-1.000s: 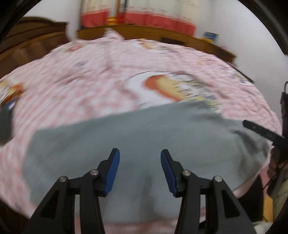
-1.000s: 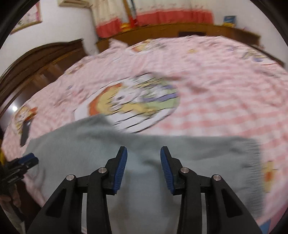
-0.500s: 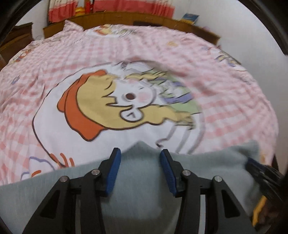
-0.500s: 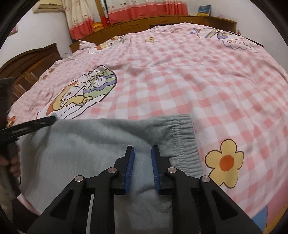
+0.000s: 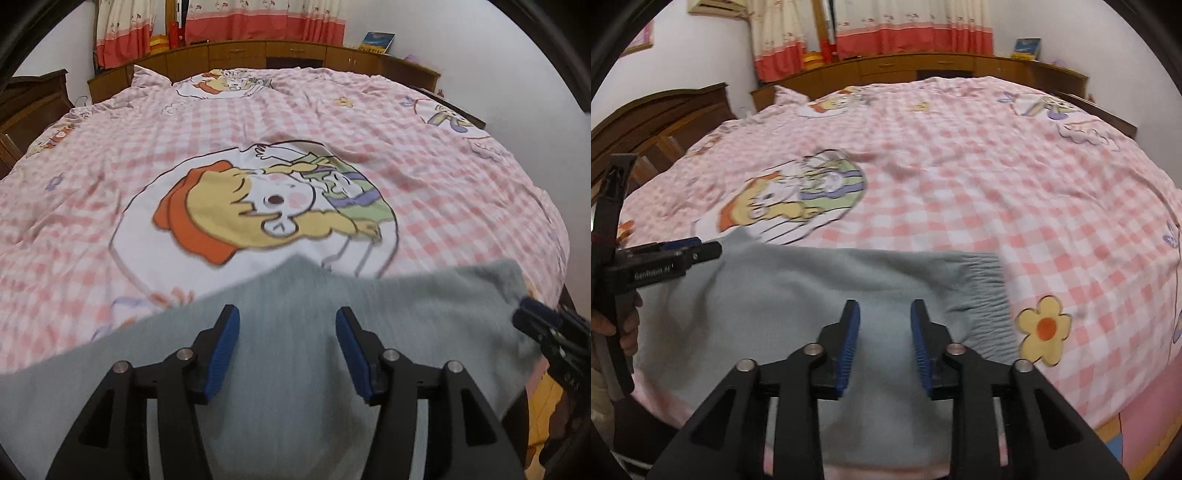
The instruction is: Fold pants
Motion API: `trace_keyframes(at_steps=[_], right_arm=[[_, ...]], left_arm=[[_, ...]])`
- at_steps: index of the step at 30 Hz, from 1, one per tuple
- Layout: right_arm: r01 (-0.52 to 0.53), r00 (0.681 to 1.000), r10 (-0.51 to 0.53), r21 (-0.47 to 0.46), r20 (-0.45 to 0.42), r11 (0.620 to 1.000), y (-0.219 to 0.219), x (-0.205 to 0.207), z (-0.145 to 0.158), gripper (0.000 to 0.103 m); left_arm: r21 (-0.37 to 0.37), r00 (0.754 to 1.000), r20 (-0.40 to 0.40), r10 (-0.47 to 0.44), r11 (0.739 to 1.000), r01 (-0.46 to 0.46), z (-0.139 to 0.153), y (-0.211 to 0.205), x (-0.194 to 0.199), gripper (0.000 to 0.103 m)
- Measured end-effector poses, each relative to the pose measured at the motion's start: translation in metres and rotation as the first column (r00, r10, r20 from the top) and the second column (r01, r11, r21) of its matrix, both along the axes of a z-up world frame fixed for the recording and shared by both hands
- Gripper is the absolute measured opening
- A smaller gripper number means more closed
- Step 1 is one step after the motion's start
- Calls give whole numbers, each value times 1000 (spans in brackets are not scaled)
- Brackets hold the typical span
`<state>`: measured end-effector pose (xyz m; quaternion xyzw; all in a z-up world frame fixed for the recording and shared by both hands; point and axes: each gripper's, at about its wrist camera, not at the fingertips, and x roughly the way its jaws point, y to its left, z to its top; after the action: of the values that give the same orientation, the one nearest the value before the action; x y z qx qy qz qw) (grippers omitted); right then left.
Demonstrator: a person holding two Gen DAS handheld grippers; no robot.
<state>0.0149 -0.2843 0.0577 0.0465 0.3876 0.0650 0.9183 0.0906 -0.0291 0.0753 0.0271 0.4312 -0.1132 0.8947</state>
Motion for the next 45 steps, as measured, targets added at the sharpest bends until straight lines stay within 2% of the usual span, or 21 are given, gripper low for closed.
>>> trace_keyframes(at_steps=[5, 11, 13, 17, 19, 22, 30, 33, 38, 41, 45], right_arm=[[-59, 997, 60, 16, -46, 998, 22, -10, -7, 30], [-89, 983, 84, -22, -162, 996, 42, -21, -42, 30], [-82, 983, 73, -51, -166, 995, 45, -29, -48, 31], [-88, 979, 73, -70, -189, 994, 46, -36, -47, 31], [-82, 978, 68, -63, -197, 995, 44, -40, -46, 31], [-74, 978, 60, -59, -200, 996, 45, -43, -45, 31], [-62, 978, 41, -98, -205, 993, 54, -43, -47, 31], [-69, 976, 48, -95, -210, 993, 57, -45, -44, 31], [-92, 976, 69, -101, -206, 991, 62, -46, -42, 31], [-86, 975, 62, -105, -212, 991, 63, -45, -44, 31], [-81, 975, 58, -99, -213, 992, 63, -44, -44, 31]], left_arm=[[-36, 998, -33, 48, 998, -49, -2, 22, -40, 62], [-23, 987, -109, 121, 992, -125, -29, 52, -67, 62], [-37, 982, -123, 145, 988, -151, -34, 65, -76, 62], [-61, 975, -117, 190, 978, -198, -31, 90, -93, 62], [-48, 968, -102, 228, 971, -234, -27, 105, -103, 62], [-23, 948, -85, 306, 951, -309, -22, 133, -122, 62], [-63, 892, -68, 447, 890, -451, -17, 211, -169, 62], [-85, 883, -86, 462, 880, -468, -20, 232, -177, 62], [-147, 886, -71, 458, 874, -463, -18, 253, -187, 62], [-174, 893, -78, 444, 876, -451, -20, 255, -187, 62], [-167, 897, -99, 431, 881, -442, -28, 251, -181, 62]])
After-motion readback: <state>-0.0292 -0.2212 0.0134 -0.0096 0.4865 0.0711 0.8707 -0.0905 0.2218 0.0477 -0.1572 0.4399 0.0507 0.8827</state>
